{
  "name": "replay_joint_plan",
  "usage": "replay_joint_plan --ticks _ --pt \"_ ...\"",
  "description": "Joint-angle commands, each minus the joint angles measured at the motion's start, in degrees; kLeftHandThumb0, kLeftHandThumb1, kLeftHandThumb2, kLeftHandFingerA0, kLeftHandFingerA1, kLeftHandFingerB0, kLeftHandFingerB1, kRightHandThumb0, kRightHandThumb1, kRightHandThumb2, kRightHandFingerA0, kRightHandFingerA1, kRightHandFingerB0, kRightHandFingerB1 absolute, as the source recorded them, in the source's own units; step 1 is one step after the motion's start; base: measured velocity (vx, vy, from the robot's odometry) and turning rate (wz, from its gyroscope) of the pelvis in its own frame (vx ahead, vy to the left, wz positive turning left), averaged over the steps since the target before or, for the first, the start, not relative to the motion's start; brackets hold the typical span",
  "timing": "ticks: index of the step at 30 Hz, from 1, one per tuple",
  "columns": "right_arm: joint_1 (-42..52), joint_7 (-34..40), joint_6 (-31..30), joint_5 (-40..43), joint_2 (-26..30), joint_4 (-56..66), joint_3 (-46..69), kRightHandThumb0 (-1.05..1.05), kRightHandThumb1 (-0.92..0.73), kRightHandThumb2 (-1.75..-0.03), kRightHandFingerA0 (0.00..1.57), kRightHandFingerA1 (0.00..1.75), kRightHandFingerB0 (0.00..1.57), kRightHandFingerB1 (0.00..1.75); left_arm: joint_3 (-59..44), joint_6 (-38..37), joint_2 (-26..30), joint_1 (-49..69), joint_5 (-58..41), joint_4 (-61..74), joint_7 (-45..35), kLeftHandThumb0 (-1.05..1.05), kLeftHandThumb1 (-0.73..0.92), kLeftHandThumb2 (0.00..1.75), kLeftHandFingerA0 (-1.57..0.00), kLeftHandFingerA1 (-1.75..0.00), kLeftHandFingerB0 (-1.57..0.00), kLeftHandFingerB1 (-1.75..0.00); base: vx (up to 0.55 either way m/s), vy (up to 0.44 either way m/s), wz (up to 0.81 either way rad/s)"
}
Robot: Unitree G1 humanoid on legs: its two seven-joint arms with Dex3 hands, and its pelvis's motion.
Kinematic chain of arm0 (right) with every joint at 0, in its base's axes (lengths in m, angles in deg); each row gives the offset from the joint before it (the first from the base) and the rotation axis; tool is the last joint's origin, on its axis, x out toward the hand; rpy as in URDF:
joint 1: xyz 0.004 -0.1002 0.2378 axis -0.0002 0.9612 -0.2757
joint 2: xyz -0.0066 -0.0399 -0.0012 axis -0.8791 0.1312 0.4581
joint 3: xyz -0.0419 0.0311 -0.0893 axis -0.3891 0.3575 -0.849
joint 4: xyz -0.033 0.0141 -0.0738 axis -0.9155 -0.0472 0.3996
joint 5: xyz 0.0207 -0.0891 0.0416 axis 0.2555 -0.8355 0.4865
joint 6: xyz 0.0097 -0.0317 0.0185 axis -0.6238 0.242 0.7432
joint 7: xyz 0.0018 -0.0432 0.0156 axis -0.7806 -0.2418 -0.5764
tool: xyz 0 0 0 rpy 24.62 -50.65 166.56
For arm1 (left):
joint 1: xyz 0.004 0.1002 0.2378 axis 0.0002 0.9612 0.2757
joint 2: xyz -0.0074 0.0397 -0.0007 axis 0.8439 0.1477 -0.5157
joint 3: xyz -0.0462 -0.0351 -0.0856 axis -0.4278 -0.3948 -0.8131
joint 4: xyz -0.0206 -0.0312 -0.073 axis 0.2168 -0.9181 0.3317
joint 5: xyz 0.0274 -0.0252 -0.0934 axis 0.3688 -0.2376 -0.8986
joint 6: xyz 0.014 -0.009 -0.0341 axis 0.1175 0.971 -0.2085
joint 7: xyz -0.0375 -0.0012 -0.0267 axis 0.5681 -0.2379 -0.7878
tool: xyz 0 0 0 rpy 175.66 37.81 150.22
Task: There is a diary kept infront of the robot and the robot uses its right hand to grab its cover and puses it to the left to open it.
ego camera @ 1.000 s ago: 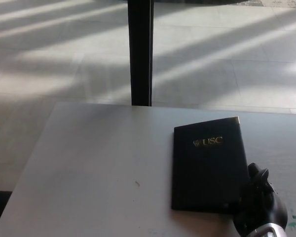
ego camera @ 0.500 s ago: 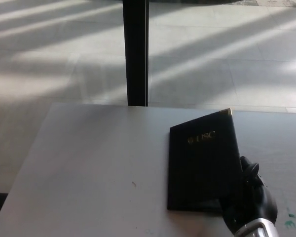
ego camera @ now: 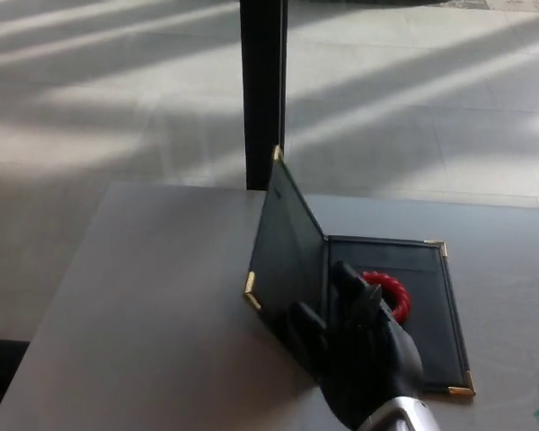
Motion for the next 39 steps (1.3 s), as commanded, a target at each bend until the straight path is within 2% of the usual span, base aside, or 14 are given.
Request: replay_joint_plan --ticks 1,5,6,8,11,14,15,16,17,23,24,33,35,39 --pt "2.17 0.79 -2.01 -6.09 -10.36 3.01 -12.69 -0.83 -0.8 -1.16 0.19 0.59 0.08 0.48 0.83 0.87 2.88 -1.21 0.93 -0.45 2.54 -0.86 0.92 0.97 -0.36 -0.81 -0.32 -0.68 0.0 0.0 0.0" --pt "0.06 0.01 -2.05 -11.75 -5.83 1.84 -15.93 -0.91 -0.92 -0.85 0.15 0.59 0.07 0.41 1.52 1.41 3.17 -1.27 1.23 0.34 2.98 -0.82 0.9 1.25 -0.39 -0.79 -0.32 -0.68 0.0 0.0 0.0" --pt "-0.98 -0.38 -2.56 -13.21 -4.6 0.57 -16.2 -0.9 -0.92 -0.87 0.13 0.6 0.04 0.4 1.35 1.31 3.3 -1.52 0.82 0.3 2.49 -0.86 0.92 0.97 -0.36 -0.81 -0.31 -0.69 0.0 0.0 0.0" --pt "-2.01 -0.31 -3.0 -14.77 -3.53 -0.1 -16.47 -0.89 -0.92 -0.87 0.12 0.6 0.04 0.41 1.42 1.74 3.5 -1.91 0.73 0.27 2.89 -0.81 0.9 1.24 -0.39 -0.78 -0.33 -0.68 0.0 0.0 0.0" --pt "-5.74 -0.58 -5.53 -16.74 -1.24 -2.17 -14.38 -0.84 -0.92 -0.9 0.05 0.57 0.02 0.39 2.28 1.48 4.41 -2.55 1.37 -0.69 2.58 -0.85 0.92 1.0 -0.37 -0.81 -0.29 -0.67 0.0 0.0 0.0" --pt "-7.56 -0.44 -5.61 -18.2 -0.89 -3.77 -11.97 -0.82 -0.92 -0.91 0.05 0.52 0.01 0.33 3.19 1.65 5.22 -3.24 1.89 -1.53 2.72 -0.82 0.9 1.22 -0.37 -0.77 -0.33 -0.69 0.0 0.0 0.0" --pt "-8.32 0.01 -6.01 -18.58 -1.0 -4.31 -10.85 -0.88 -0.92 -0.96 0.06 0.49 0.03 0.33 3.55 1.52 5.32 -3.44 2.18 -1.67 3.12 -0.85 0.92 0.97 -0.38 -0.82 -0.33 -0.69 0.0 0.0 0.0" --pt "-9.19 0.31 -6.42 -18.65 -1.19 -4.9 -9.3 -0.88 -0.92 -0.96 0.05 0.46 0.02 0.3 3.84 1.32 5.4 -3.66 2.3 -1.92 3.28 -0.81 0.89 1.22 -0.41 -0.8 -0.35 -0.71 0.0 0.0 0.0" --pt "-9.89 0.43 -6.27 -18.79 -1.48 -5.61 -7.82 -0.84 -0.92 -1.25 0.11 0.47 0.0 0.31 4.07 1.04 5.5 -3.85 2.34 -2.34 3.17 -0.85 0.92 0.96 -0.38 -0.82 -0.34 -0.71 0.0 0.0 0.0" --pt "-14.27 1.65 -7.52 -18.73 -4.44 -9.05 1.35 -0.83 -0.92 -1.24 0.06 0.45 0.0 0.3 4.55 0.4 6.08 -4.63 1.7 -4.03 2.84 -0.83 0.89 1.22 -0.38 -0.78 -0.34 -0.69 0.0 0.0 0.0" --pt "-14.6 1.86 -7.44 -18.44 -4.98 -9.48 2.4 -0.83 -0.92 -1.24 0.06 0.45 0.0 0.3 4.73 0.58 6.0 -4.33 1.85 -3.47 3.06 -0.87 0.92 0.96 -0.38 -0.83 -0.32 -0.68 0.0 0.0 0.0" --pt "-13.74 0.81 -10.84 -13.9 -11.41 -7.06 6.66 -0.87 -0.92 -1.23 0.07 0.5 0.0 0.27 4.51 0.94 6.01 -4.18 1.14 -3.17 2.7 -0.86 0.92 0.96 -0.38 -0.82 -0.34 -0.7 -0.01 0.001 0.0" --pt "-13.64 1.59 -12.36 -12.19 -13.27 -6.18 6.64 -0.81 -0.87 -1.22 0.05 0.54 0.03 0.3 4.75 0.77 5.97 -4.11 1.21 -3.03 2.13 -0.84 0.9 1.23 -0.37 -0.78 -0.33 -0.69 0.04 0.0 0.01" --pt "-10.17 3.12 -16.87 -7.68 -17.62 -4.21 3.31 -0.88 -0.91 -1.25 0.05 0.59 0.02 0.29 5.0 -0.2 6.22 -4.71 1.82 -5.26 3.0 -0.87 0.92 0.94 -0.38 -0.81 -0.33 -0.67 0.0 0.0 0.0"
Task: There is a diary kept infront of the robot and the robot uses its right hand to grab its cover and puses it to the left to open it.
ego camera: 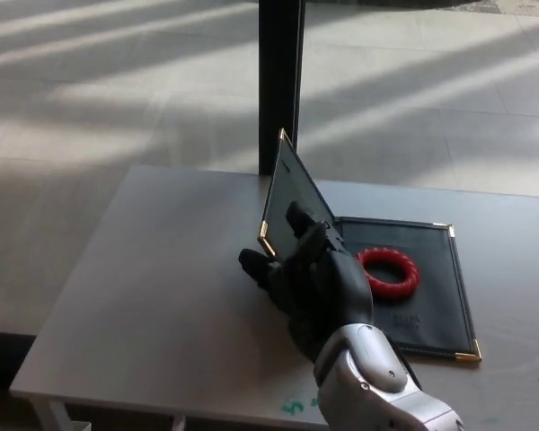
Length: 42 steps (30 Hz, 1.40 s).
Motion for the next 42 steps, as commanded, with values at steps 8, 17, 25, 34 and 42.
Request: replay_joint_plan --ticks 8,17,25,34,42 --pt "13.41 8.87 -10.45 16.99 -19.43 8.96 -12.09 -0.89 -0.92 -0.88 0.0 0.71 0.0 0.38 0.74 -0.05 1.1 -0.45 0.78 -0.23 0.46 -0.84 0.92 0.98 -0.41 -0.83 -0.35 -0.72 0.0 0.0 0.0" --pt "11.69 13.57 -12.14 25.24 -16.4 20.71 -16.57 -0.92 -0.92 -0.86 0.06 0.8 0.0 0.46 0.18 0.33 0.63 -0.55 0.27 -0.45 1.81 -0.86 0.92 0.97 -0.41 -0.82 -0.33 -0.7 0.0 0.0 0.0" --pt "0.07 21.44 -11.97 33.21 -14.58 31.94 -5.94 -0.95 -0.92 -0.84 0.09 0.73 0.0 0.45 -0.49 -0.67 -0.03 0.88 -0.52 0.01 0.52 -0.87 0.92 0.95 -0.39 -0.86 -0.34 -0.73 0.0 0.0 0.0" --pt "-13.22 27.7 -9.28 43.77 1.79 41.45 12.95 -0.89 -0.92 -0.81 0.15 0.62 0.09 0.46 -0.31 -0.22 -0.25 1.66 -0.39 0.41 0.49 -0.87 0.92 0.98 -0.37 -0.83 -0.31 -0.69 0.0 0.0 0.0" --pt "-7.48 24.09 -7.51 56.57 26.38 44.1 33.86 -0.83 -0.91 -0.72 0.3 0.48 0.21 0.41 -0.58 -0.33 0.27 1.53 -0.49 -0.5 0.6 -0.87 0.92 0.96 -0.39 -0.85 -0.36 -0.71 0.0 0.0 0.0"
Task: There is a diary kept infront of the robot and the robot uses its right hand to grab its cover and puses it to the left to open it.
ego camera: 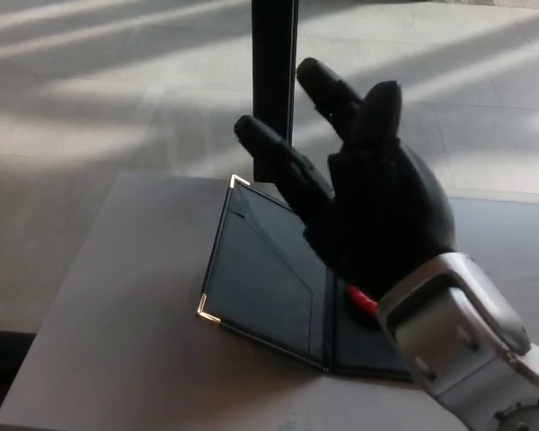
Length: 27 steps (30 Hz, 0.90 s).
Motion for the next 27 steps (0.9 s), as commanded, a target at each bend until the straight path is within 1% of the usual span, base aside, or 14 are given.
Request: replay_joint_plan --ticks 1,2,3,5,6,15,16,18,19,22,23,24,25,27 --pt "-1.17 9.58 3.61 26.77 20.02 9.84 26.16 -0.82 -0.92 -0.69 0.36 0.49 0.27 0.41 -0.91 -0.33 0.63 1.26 -0.41 -0.13 0.42 -0.86 0.92 0.96 -0.39 -0.86 -0.34 -0.7 0.0 0.0 0.0" --pt "0.85 8.23 3.52 27.05 23.15 9.03 30.22 -0.83 -0.91 -0.72 0.29 0.52 0.21 0.43 -0.94 -0.48 0.57 1.33 -0.39 -0.2 0.52 -0.86 0.92 0.97 -0.37 -0.83 -0.33 -0.69 0.0 0.0 0.0" --pt "3.95 4.22 2.8 27.13 26.8 7.78 35.06 -0.82 -0.75 -1.07 0.25 0.57 0.19 0.52 -0.9 -0.84 0.58 1.44 -0.31 -0.58 0.4 -0.86 0.92 0.95 -0.37 -0.82 -0.33 -0.69 0.0 0.0 0.0" --pt "5.16 2.4 2.11 27.24 28.52 6.92 36.81 -0.82 -0.75 -1.07 0.25 0.57 0.19 0.52 -1.22 -1.17 0.66 1.5 -0.57 -1.35 0.18 -0.86 0.92 0.95 -0.37 -0.82 -0.33 -0.69 0.0 0.0 0.0" --pt "11.04 1.42 1.63 26.29 31.56 4.56 44.34 -0.83 -0.92 -0.69 0.42 0.5 0.34 0.45 -1.1 -1.3 0.8 1.89 -0.6 -1.39 -0.94 -0.86 0.92 0.97 -0.38 -0.84 -0.33 -0.71 0.0 0.0 0.0" --pt "27.37 -15.05 3.15 19.85 32.44 -9.21 61.15 -0.82 -0.91 -0.68 0.45 0.61 0.37 0.55 -1.13 -0.8 0.52 2.39 -0.68 -0.02 0.18 -0.87 0.92 0.96 -0.41 -0.84 -0.34 -0.69 0.0 0.0 0.0" --pt "28.28 -14.73 3.6 19.31 32.16 -9.97 62.02 -0.83 -0.91 -0.7 0.46 0.6 0.36 0.55 -1.1 -0.78 0.56 2.35 -0.67 -0.11 0.23 -0.82 0.89 1.22 -0.41 -0.81 -0.35 -0.71 0.0 0.0 0.0" --pt "29.5 -14.37 4.13 18.37 31.7 -11.31 63.17 -0.83 -0.91 -0.7 0.46 0.6 0.36 0.55 -1.19 -0.79 0.63 2.59 -0.71 -0.16 0.3 -0.82 0.89 1.22 -0.41 -0.81 -0.35 -0.71 0.0 0.0 0.0" --pt "32.21 -16.47 6.19 14.63 30.79 -14.99 65.27 -0.81 -0.92 -0.73 0.48 0.63 0.4 0.56 -0.99 -0.89 0.43 3.14 -0.64 0.58 -0.25 -0.86 0.92 0.96 -0.36 -0.83 -0.31 -0.7 0.0 0.0 0.0" --pt "33.73 -19.16 7.92 12.56 30.43 -19.18 67.26 -0.81 -0.92 -0.73 0.52 0.68 0.4 0.59 -0.86 -0.9 0.5 3.07 -0.51 0.43 -0.15 -0.88 0.92 0.97 -0.39 -0.83 -0.34 -0.71 0.0 0.0 0.0" --pt "34.42 -20.79 8.86 11.47 30.16 -20.57 67.74 -0.8 -0.75 -1.09 0.45 0.7 0.39 0.65 -0.99 -0.78 0.56 2.89 -0.65 0.16 -0.06 -0.86 0.92 0.97 -0.4 -0.83 -0.34 -0.7 0.0 0.0 0.0" --pt "35.07 -22.31 9.99 10.3 29.74 -22.19 68.17 -0.8 -0.76 -1.1 0.42 0.7 0.37 0.65 -1.02 -1.0 0.54 2.79 -0.66 0.0 0.0 -0.84 0.92 0.97 -0.4 -0.84 -0.34 -0.7 0.0 0.0 0.0" --pt "35.9 -23.52 10.86 8.95 29.58 -24.04 68.49 -0.83 -0.92 -0.77 0.46 0.72 0.35 0.6 -1.03 -1.03 0.55 2.84 -0.7 0.05 -0.11 -0.86 0.92 0.97 -0.38 -0.83 -0.33 -0.69 0.0 0.0 0.0" --pt "36.8 -22.6 11.97 5.64 29.5 -26.18 68.22 -0.8 -0.92 -0.76 0.49 0.73 0.36 0.61 -1.07 -1.12 0.34 2.85 -0.7 -0.02 0.23 -0.85 0.92 0.98 -0.39 -0.84 -0.31 -0.68 0.0 0.0 0.0"
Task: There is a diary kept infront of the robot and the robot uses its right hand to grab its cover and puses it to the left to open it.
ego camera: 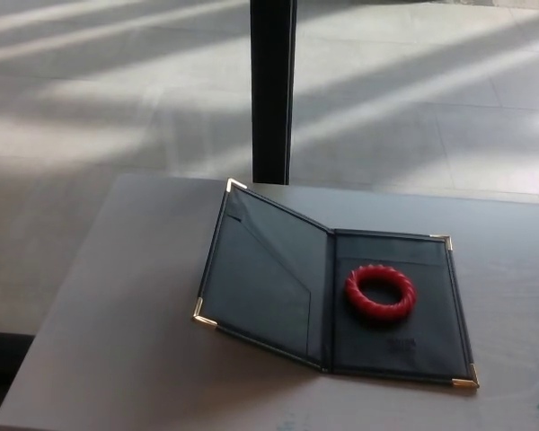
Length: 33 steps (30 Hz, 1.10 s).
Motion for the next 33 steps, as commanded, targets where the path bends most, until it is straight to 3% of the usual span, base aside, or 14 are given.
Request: replay_joint_plan --ticks 1,5,6,8,13,14,16,18,19,20,29,30,32,33 --pt "10.18 -16.1 10.73 -4.4 2.38 -15.19 15.39 -0.8 -0.92 -0.76 0.49 0.73 0.36 0.61 -0.99 -1.11 0.37 1.73 -0.32 0.01 0.25 -0.85 0.92 0.98 -0.39 -0.84 -0.31 -0.68 0.0 0.0 0.0" --pt "11.09 -19.28 15.61 -8.92 0.99 -26.01 15.08 -0.82 -0.92 -0.75 0.5 0.9 0.35 0.71 -1.38 -0.73 0.2 1.48 -0.83 -0.01 0.19 -0.87 0.92 0.96 -0.37 -0.82 -0.32 -0.68 0.0 0.0 0.0" --pt "11.08 -19.22 16.19 -9.5 0.92 -27.37 15.0 -0.8 -0.92 -0.75 0.51 0.91 0.35 0.72 -1.25 -0.73 0.19 1.57 -0.67 -0.1 0.27 -0.84 0.9 1.24 -0.4 -0.8 -0.33 -0.68 0.0 0.0 0.0" --pt "11.36 -19.82 17.74 -11.28 0.86 -30.73 14.54 -0.81 -0.92 -0.77 0.44 0.92 0.31 0.72 -1.46 -1.13 0.12 1.86 -1.02 -0.27 -0.68 -0.84 0.9 1.26 -0.39 -0.81 -0.31 -0.69 0.0 0.0 0.0" --pt "10.93 -20.93 22.54 -15.76 1.37 -40.44 13.17 -0.77 -0.92 -0.74 0.43 0.92 0.32 0.73 -2.01 -0.24 -0.1 2.21 -1.71 0.4 -0.63 -0.84 0.9 1.25 -0.38 -0.78 -0.31 -0.67 0.0 0.0 0.0" --pt "10.97 -21.4 23.13 -16.65 1.78 -42.16 12.58 -0.76 -0.92 -0.75 0.42 0.91 0.31 0.73 -2.01 -0.2 -0.05 2.05 -1.65 0.26 -0.48 -0.87 0.92 0.97 -0.36 -0.81 -0.3 -0.66 0.0 0.0 0.0" --pt "10.51 -19.89 23.39 -17.37 1.78 -43.3 12.18 -0.75 -0.92 -0.73 0.46 0.93 0.37 0.75 -2.15 -0.49 -0.15 2.12 -1.73 0.28 -0.52 -0.82 0.9 1.24 -0.37 -0.78 -0.32 -0.67 0.0 0.0 0.0" --pt "10.07 -19.11 23.69 -18.15 1.12 -45.93 11.39 -0.74 -0.92 -0.71 0.51 1.02 0.41 0.81 -2.52 0.12 -0.67 2.62 -2.25 1.99 -0.33 -0.86 0.92 1.0 -0.35 -0.8 -0.28 -0.66 0.0 0.0 0.0" --pt "10.31 -20.1 23.48 -18.79 1.23 -47.14 10.49 -0.69 -0.77 -1.18 0.6 0.92 0.34 0.71 -2.72 0.15 -0.73 2.81 -2.38 1.96 -0.3 -0.86 0.92 1.0 -0.35 -0.8 -0.28 -0.66 0.0 0.0 0.0" --pt "10.24 -21.51 24.09 -19.34 1.29 -48.77 9.92 -0.74 -0.92 -0.75 0.47 1.08 0.35 0.79 -2.56 0.24 -0.74 2.9 -2.05 2.01 0.06 -0.82 0.9 1.24 -0.37 -0.79 -0.32 -0.68 0.0 0.0 0.0" --pt "10.51 -29.39 25.77 -22.68 -0.22 -54.47 3.91 -0.75 -0.92 -0.78 0.45 1.02 0.33 0.76 -2.82 0.0 -0.52 2.89 -1.93 1.08 -1.28 -0.87 0.92 0.99 -0.33 -0.8 -0.28 -0.65 0.0 0.0 0.0" --pt "10.49 -28.68 25.0 -22.44 -0.22 -54.31 3.84 -0.7 -0.79 -1.2 0.6 0.92 0.33 0.7 -2.73 -0.27 -0.54 2.85 -1.64 0.86 -1.08 -0.88 0.92 1.0 -0.34 -0.81 -0.27 -0.64 0.0 0.0 0.0" --pt "10.72 -29.0 24.84 -22.16 -0.58 -54.06 3.86 -0.69 -0.8 -1.2 0.58 0.91 0.32 0.7 -2.88 -0.32 -0.73 2.68 -1.58 1.08 -0.53 -0.85 0.92 1.0 -0.35 -0.81 -0.28 -0.66 0.0 0.0 0.0" --pt "11.03 -29.6 24.68 -22.26 -0.63 -53.84 3.68 -0.74 -0.92 -0.8 0.43 0.99 0.33 0.75 -2.91 -0.29 -0.74 2.77 -1.57 1.14 -0.73 -0.85 0.92 0.98 -0.34 -0.8 -0.28 -0.66 0.0 0.0 0.0"
